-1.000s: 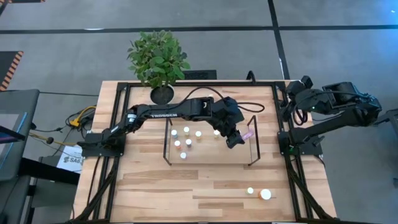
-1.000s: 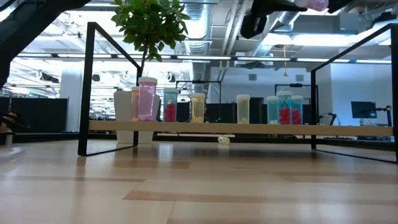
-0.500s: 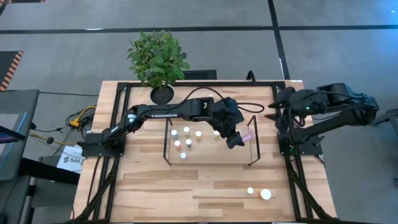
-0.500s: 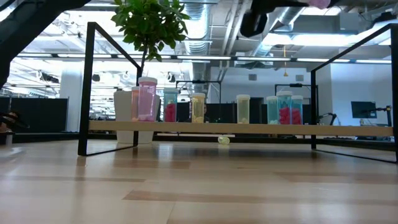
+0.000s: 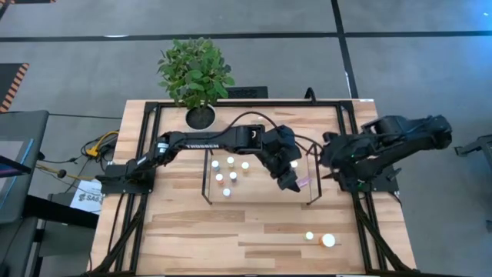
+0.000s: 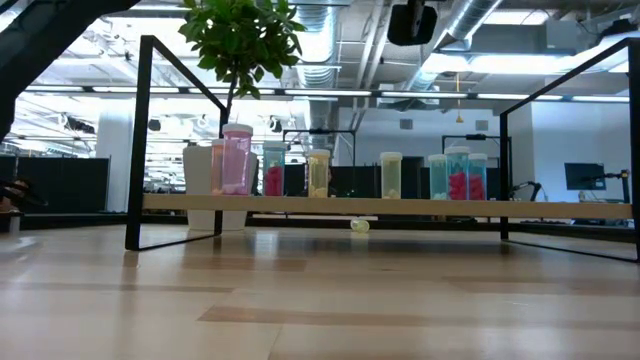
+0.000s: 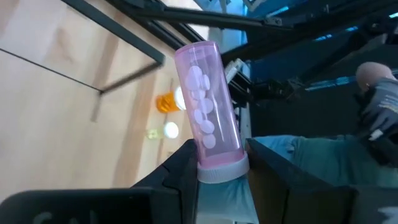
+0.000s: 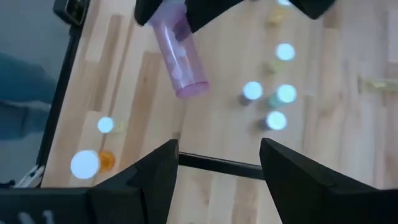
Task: Pick and place medicine bottles onto shelf by color
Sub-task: Put the pink pill bottle on the shelf
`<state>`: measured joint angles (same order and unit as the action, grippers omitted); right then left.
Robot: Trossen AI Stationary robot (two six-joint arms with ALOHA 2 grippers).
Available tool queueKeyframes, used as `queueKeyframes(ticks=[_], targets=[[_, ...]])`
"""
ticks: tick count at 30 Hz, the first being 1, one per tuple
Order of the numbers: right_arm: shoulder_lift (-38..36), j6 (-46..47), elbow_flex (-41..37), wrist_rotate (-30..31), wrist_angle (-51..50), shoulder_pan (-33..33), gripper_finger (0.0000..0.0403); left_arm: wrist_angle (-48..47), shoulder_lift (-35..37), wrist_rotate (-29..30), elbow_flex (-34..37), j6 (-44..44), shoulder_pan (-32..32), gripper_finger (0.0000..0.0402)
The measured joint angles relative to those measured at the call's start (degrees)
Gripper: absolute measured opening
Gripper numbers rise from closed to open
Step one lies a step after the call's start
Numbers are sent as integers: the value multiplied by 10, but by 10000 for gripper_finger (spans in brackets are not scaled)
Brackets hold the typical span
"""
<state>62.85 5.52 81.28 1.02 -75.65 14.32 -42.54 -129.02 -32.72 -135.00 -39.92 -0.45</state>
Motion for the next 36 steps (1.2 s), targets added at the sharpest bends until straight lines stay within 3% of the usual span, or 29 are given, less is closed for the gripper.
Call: queueKeyframes(ticks=[14, 24, 36], targets=[[66, 0, 0, 0, 67, 60, 248, 0, 0, -61, 0, -59, -3, 98], [75, 0, 1, 6, 98, 96, 248, 7, -1, -56, 0, -73, 1, 98], [93, -40, 1, 21, 112, 97, 248, 65, -1, -77, 0, -113, 1, 98]])
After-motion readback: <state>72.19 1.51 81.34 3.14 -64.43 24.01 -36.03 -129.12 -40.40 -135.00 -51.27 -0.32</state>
